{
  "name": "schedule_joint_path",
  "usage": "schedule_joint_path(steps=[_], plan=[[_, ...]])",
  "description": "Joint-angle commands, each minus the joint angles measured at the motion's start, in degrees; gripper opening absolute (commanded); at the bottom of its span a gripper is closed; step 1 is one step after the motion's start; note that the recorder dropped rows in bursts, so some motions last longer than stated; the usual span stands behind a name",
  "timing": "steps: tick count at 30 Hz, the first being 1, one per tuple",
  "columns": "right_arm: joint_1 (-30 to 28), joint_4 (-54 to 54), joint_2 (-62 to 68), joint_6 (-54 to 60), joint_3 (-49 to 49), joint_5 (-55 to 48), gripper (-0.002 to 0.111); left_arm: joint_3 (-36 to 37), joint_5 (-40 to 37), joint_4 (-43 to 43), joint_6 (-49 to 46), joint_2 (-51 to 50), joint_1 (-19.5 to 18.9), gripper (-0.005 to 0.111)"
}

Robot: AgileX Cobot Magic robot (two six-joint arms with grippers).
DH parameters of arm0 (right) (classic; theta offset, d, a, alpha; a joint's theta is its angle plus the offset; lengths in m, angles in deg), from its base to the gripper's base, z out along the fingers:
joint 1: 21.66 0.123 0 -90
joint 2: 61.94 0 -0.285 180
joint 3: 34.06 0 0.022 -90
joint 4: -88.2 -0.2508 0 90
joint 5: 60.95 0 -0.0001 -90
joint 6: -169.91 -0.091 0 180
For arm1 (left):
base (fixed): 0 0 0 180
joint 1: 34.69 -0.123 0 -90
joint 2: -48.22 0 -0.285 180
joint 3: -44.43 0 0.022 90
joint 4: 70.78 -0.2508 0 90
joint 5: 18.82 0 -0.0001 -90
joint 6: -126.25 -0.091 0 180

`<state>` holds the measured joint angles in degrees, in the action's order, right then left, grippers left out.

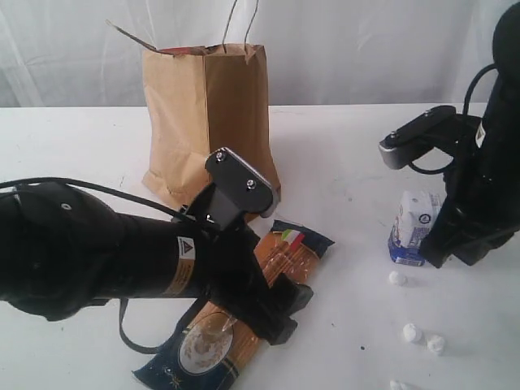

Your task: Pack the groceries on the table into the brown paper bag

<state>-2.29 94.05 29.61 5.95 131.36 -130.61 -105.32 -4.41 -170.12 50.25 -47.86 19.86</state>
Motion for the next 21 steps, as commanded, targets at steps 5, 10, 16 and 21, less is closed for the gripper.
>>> schedule_joint_path(steps=[5, 10, 16, 21], plan=[[-0.04, -1.02, -3.07, 0.32, -3.54, -0.30, 0.000, 0.30, -5.84, -0.61, 1.06, -5.03, 0.53, 0.103], [-0.04, -2.77, -3.16, 0.56, -4.06, -0.30, 0.000, 0.17, -11.16, -0.61, 1.19, -9.60, 0.53, 0.103], [-0.04, -4.36, -3.16, 0.90, -4.06, -0.30, 0.000, 0.17, -13.37, -0.61, 0.46, -12.84, 0.53, 0.103], [-0.04, -7.57, -3.16, 3.72, -4.06, -0.30, 0.000, -0.40, -13.84, -0.61, 0.46, -15.08, 0.53, 0.101]])
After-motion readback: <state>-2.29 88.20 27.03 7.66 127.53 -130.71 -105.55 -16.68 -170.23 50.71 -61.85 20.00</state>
